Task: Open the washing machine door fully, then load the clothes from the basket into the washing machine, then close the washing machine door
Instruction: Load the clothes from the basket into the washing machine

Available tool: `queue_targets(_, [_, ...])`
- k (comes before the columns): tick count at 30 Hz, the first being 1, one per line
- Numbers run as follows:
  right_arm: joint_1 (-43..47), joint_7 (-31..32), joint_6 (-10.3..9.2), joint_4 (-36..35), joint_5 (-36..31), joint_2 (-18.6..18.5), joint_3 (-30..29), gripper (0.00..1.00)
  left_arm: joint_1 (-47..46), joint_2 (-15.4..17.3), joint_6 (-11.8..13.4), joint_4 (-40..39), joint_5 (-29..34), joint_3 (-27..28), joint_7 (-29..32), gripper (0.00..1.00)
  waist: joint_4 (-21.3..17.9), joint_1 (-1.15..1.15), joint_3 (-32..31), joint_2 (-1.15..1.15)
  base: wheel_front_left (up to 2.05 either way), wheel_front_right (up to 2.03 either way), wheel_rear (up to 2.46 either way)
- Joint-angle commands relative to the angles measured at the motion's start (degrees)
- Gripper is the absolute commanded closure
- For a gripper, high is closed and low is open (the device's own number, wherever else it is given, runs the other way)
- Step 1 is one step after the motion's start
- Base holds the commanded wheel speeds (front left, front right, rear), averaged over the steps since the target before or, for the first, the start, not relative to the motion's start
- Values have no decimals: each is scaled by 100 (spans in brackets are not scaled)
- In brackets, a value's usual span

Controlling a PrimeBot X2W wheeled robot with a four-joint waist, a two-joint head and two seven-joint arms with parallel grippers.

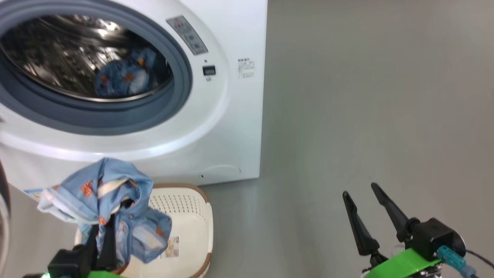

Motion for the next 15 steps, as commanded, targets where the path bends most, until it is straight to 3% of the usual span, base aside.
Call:
queue_targets(1, [49,28,50,-187,-78,10,130,0,-6,161,25,-218,45,189,22,100,103,0,-322,0,0,0,0])
queue_targets(15, [506,234,50,-408,-140,92,66,0,398,292,90,-577,-46,204,215,100,173,0,-721,0,0,0,0])
